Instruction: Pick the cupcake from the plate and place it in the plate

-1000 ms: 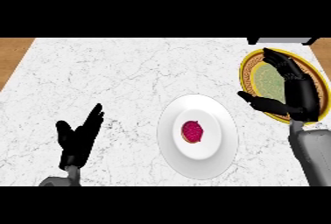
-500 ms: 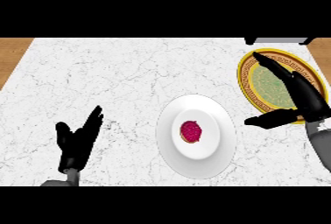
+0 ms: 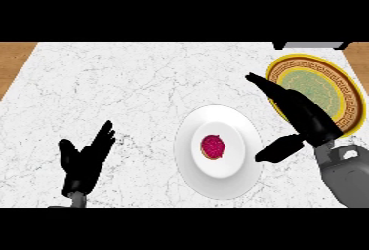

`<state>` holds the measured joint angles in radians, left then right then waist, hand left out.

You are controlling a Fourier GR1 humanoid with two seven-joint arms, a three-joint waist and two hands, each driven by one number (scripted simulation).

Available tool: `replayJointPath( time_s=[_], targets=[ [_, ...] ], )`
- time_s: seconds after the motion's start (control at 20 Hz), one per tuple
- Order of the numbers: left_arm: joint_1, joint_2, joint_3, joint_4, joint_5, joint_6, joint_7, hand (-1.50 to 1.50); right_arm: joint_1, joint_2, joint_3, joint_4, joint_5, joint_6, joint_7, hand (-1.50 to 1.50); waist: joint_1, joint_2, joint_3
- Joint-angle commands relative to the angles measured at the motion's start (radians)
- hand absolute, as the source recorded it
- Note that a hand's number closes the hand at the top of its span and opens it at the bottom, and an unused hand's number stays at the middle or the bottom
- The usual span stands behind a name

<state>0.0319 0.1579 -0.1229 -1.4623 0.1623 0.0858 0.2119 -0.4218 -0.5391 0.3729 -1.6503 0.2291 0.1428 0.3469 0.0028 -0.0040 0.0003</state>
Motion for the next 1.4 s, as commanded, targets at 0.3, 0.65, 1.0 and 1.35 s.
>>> replayJointPath(
  time_s=[0.3,0.65,1.0,1.35],
  targets=[
    [0.025,-0.035,-0.014,-0.029,-0.024,0.006,0.032,0.00,-0.041,0.226,0.126,0.048,0.237,0.018,0.226,-1.50,0.006,0.004,-0.001],
    [0.061,-0.025,0.009,-0.024,-0.036,-0.029,0.002,0.00,0.013,0.321,0.102,0.093,0.280,0.081,0.178,-1.50,0.004,0.004,0.000],
    [-0.049,-0.078,0.033,0.071,-0.064,-0.002,0.015,0.00,0.079,0.363,0.087,0.094,0.389,0.091,0.132,-1.50,-0.002,0.004,0.000],
    [-0.009,-0.081,0.035,0.067,-0.076,-0.026,-0.026,0.00,-0.003,0.423,0.046,0.239,0.498,0.093,0.136,-1.50,0.002,0.005,0.000]
  ],
)
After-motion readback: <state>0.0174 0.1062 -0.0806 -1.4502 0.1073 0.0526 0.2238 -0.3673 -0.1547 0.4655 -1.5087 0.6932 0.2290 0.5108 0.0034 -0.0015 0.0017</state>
